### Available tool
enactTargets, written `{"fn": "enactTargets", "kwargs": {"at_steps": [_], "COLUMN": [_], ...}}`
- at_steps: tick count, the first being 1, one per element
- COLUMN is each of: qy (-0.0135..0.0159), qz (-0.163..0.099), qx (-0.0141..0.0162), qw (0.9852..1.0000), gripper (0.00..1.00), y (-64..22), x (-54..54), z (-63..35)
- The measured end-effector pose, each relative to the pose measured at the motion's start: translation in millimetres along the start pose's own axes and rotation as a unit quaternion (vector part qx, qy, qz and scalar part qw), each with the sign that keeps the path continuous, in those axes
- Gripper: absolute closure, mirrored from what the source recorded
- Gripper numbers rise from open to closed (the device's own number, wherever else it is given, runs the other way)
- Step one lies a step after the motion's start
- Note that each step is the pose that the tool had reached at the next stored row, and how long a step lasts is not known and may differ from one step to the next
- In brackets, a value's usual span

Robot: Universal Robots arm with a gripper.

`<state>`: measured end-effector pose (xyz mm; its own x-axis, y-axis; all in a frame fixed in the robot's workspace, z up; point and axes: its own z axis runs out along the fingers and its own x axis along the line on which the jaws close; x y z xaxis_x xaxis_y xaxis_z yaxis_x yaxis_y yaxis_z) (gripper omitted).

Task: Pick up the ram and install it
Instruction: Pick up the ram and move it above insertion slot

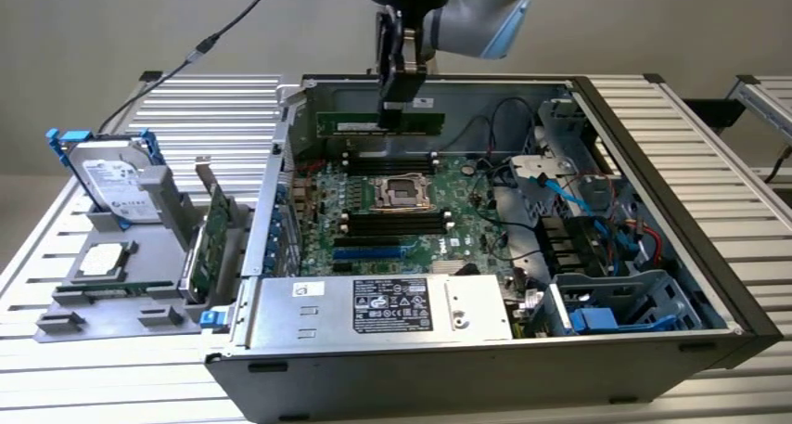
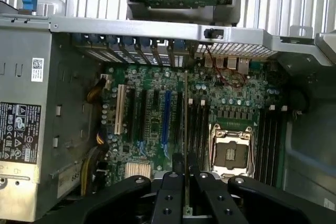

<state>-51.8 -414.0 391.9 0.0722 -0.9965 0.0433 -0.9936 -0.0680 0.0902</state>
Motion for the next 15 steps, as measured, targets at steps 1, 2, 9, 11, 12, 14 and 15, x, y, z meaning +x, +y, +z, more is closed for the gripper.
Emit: {"fn": "enactTargets", "kwargs": {"at_steps": [1, 2, 9, 11, 12, 14, 15], "qy": [0.0, 0.0, 0.0, -0.0002, -0.0003, -0.0008, -0.0012], "qz": [0.0, 0.0, 0.0, 0.0, 0.0, 0.001, 0.002], "qx": [0.0001, 0.0, 0.0001, 0.0003, 0.0003, 0.0003, 0.0004], "qw": [1.0, 1.0, 1.0, 1.0, 1.0, 1.0, 1.0], "gripper": [0.86, 0.86, 0.86, 0.86, 0.86, 0.86, 0.86], "y": [-4.0, -7.3, -20.7, -22.1, -22.7, -23.8, -24.0], "x": [-1.2, -2.3, -14.1, -16.5, -17.1, -18.2, -18.5], "z": [0.6, 1.2, 6.0, 7.3, 7.9, 9.4, 10.2]}}
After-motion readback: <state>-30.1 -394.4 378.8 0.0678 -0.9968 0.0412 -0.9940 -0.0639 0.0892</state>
